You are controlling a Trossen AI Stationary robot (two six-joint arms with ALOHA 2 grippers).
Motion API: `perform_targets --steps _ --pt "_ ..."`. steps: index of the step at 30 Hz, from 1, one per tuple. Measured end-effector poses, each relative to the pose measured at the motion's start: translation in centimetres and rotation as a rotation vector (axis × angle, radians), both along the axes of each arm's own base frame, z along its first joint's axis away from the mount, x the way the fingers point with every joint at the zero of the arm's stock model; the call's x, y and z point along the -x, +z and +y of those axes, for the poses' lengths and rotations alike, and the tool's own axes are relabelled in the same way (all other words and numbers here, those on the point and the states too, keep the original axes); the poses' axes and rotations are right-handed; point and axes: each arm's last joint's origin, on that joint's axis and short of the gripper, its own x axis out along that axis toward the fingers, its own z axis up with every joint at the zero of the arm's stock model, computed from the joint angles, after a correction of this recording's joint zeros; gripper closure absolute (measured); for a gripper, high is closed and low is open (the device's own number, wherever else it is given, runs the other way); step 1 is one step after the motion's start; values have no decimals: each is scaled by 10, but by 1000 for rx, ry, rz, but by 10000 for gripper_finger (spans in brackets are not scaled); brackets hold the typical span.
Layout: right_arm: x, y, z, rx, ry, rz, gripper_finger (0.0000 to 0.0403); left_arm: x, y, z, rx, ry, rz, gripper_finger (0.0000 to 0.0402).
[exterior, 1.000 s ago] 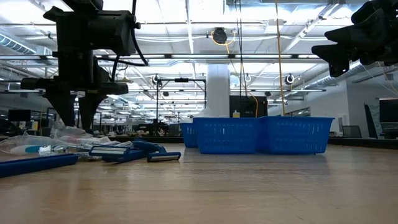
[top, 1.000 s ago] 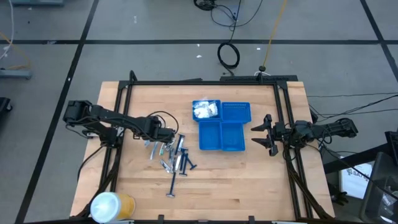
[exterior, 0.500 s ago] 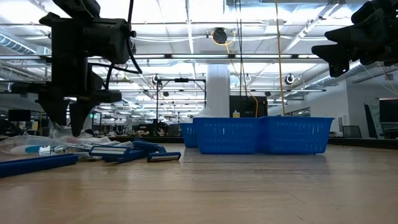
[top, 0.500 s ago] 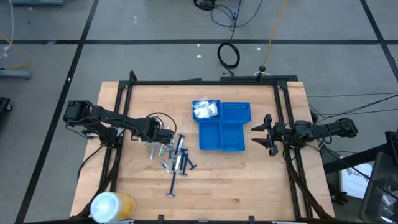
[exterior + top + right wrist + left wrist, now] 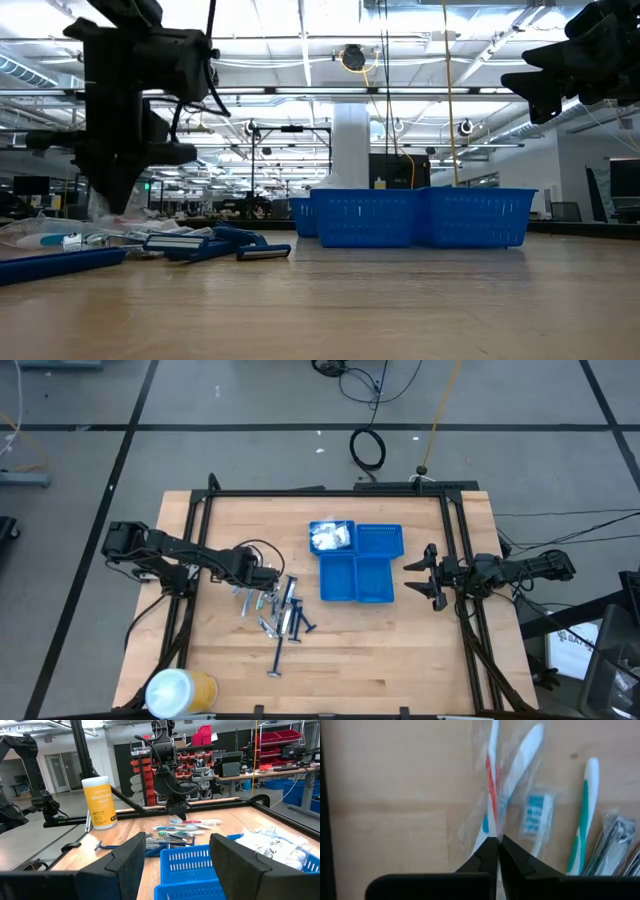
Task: Pick & Place Travel size toiletries
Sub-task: Put the orange toothbrush into the top right blue basket
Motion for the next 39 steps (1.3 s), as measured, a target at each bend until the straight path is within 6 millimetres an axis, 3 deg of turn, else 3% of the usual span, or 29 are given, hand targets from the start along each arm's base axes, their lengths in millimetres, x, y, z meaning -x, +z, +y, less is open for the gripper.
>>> perform_targets --steps 7,14,17,22,29,39 --pt "0 0 0 0 0 0 195 -18 47 -6 -104 -126 7 400" --pt "0 0 0 0 0 0 195 -43 115 -12 -398 -424 -68 401" --pt "0 0 0 0 0 0 195 -53 134 -16 -526 -568 -85 401" --pt "0 0 0 0 0 0 195 -69 141 -15 -636 -723 -107 401" --pt "0 0 0 0 0 0 195 -89 142 -2 -655 -855 -193 401" --pt "0 3 0 11 -2 -28 195 -118 168 37 -675 -1214 -566 402"
